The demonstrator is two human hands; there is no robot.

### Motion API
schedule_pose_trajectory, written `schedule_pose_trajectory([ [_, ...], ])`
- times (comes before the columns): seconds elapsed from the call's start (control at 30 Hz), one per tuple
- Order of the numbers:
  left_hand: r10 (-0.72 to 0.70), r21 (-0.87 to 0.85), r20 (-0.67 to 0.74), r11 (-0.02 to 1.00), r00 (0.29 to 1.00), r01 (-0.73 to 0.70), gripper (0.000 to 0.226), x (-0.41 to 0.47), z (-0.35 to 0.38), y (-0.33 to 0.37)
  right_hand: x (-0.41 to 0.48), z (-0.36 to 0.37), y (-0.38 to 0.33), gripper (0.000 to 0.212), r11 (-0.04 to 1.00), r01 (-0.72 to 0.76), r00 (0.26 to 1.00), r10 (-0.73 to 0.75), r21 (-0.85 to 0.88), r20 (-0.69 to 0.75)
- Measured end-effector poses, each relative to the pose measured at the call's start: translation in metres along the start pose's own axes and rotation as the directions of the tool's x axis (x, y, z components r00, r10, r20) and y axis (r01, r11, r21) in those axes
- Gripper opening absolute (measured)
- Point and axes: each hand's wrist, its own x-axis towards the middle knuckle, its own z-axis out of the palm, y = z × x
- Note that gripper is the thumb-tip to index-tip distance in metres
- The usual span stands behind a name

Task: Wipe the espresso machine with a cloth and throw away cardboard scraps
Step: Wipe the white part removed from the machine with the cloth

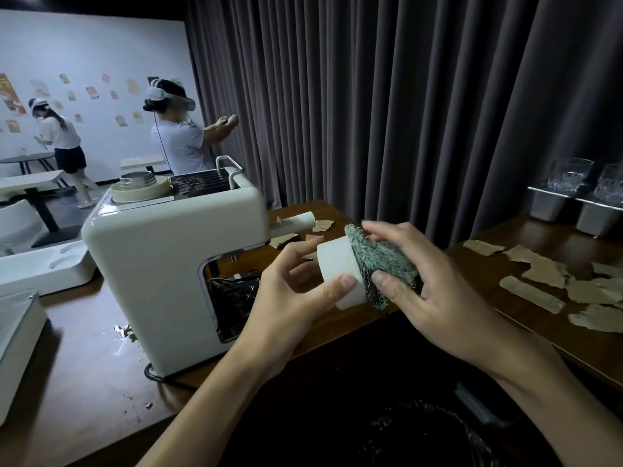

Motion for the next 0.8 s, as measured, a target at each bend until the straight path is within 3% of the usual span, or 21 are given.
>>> schedule_pose_trajectory([
  [0.1,-0.031,0.046,0.062,0.999,0.998,0.028,0.065,-0.001,-0.002,-0.002,0.001,-0.002,0.007,0.022,0.999,0.028,0.997,-0.029,-0.014,-0.064],
  [0.17,-0.047,0.038,0.089,0.998,0.995,0.044,0.068,-0.003,0.0,-0.002,0.001,-0.002,0.015,0.02,1.0,0.016,0.995,-0.015,0.01,-0.095],
  [0.27,-0.068,-0.099,0.084,0.992,0.994,0.077,0.064,-0.004,0.009,-0.003,-0.004,-0.002,0.021,0.02,0.991,-0.046,0.985,0.066,0.126,-0.159],
  [0.4,-0.11,-0.281,-0.039,0.955,0.993,0.095,0.062,-0.001,0.023,-0.006,-0.019,0.004,0.018,0.017,0.984,-0.091,0.97,0.123,0.155,-0.21],
  [0.5,-0.094,-0.239,-0.071,0.968,0.993,0.074,0.064,0.001,0.028,-0.007,-0.024,0.005,0.008,0.02,0.998,-0.056,0.972,0.06,0.022,-0.229],
  [0.63,-0.084,-0.118,0.041,0.989,0.996,0.089,0.061,-0.002,0.028,-0.009,-0.015,-0.007,0.0,0.02,0.997,-0.016,0.983,0.001,-0.08,-0.184],
  [0.73,-0.065,-0.131,0.128,0.988,0.99,0.082,0.063,-0.006,0.03,-0.008,-0.008,-0.019,0.011,0.017,0.998,-0.061,0.979,0.061,0.002,-0.197],
  [0.8,-0.034,-0.176,0.104,0.983,0.994,0.052,0.066,-0.006,0.032,-0.004,-0.01,-0.018,0.018,0.017,0.991,-0.109,0.968,0.123,0.076,-0.218],
])
